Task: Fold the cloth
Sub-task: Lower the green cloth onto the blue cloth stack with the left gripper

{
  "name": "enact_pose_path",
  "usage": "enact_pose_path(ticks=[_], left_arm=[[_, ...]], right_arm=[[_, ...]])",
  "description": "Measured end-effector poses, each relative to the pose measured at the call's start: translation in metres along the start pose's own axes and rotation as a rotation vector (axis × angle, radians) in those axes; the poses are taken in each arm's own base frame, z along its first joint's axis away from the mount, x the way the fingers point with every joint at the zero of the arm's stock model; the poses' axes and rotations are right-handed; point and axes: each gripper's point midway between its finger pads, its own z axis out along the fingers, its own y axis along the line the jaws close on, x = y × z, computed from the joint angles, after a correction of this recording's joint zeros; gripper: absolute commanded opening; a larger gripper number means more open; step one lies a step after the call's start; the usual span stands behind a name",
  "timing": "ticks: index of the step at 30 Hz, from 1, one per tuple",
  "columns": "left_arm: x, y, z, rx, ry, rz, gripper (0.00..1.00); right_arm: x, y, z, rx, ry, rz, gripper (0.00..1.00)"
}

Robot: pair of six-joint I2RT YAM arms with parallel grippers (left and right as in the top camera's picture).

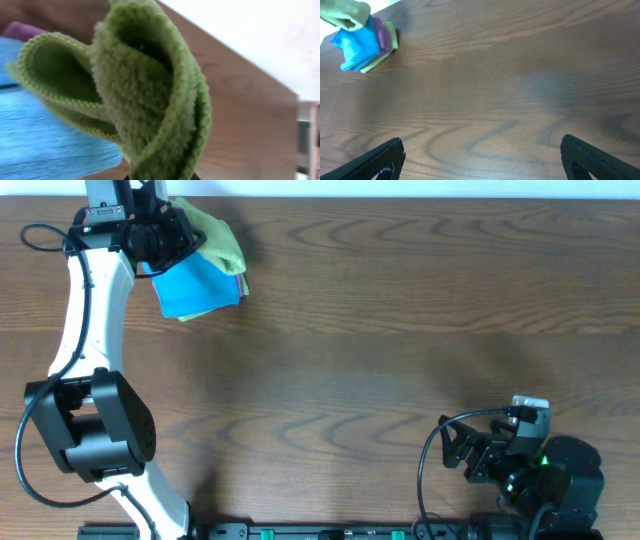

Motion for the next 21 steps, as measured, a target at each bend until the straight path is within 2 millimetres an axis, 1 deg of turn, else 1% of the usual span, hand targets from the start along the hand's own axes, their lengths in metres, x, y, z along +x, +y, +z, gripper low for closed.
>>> enact_pose_path(ticks=[7,9,13,15,21], left_arm=[[-0.002,0.017,0.003,-0.084,-0.012,0.052,0.06],[0.0,0.023,0.009,-0.098,0.002,0.054,0.06],[0.012,0.046,0.028,-0.149,0.058,0.029,0.05],[0.014,0.053,0.032,-0.172,0.067,0.026,0.06],[0.013,0.069,0.028,-0.235,0.064,0.033,0.06]], right_arm=[[0.0,0.0,0.0,0.0,0.0,0.0,0.99],[0.0,0.0,0.0,0.0,0.0,0.0,0.99],[0.0,0.0,0.0,0.0,0.0,0.0,0.99],[0.0,0.0,0.0,0.0,0.0,0.0,0.99],[0.0,0.0,0.0,0.0,0.0,0.0,0.99]])
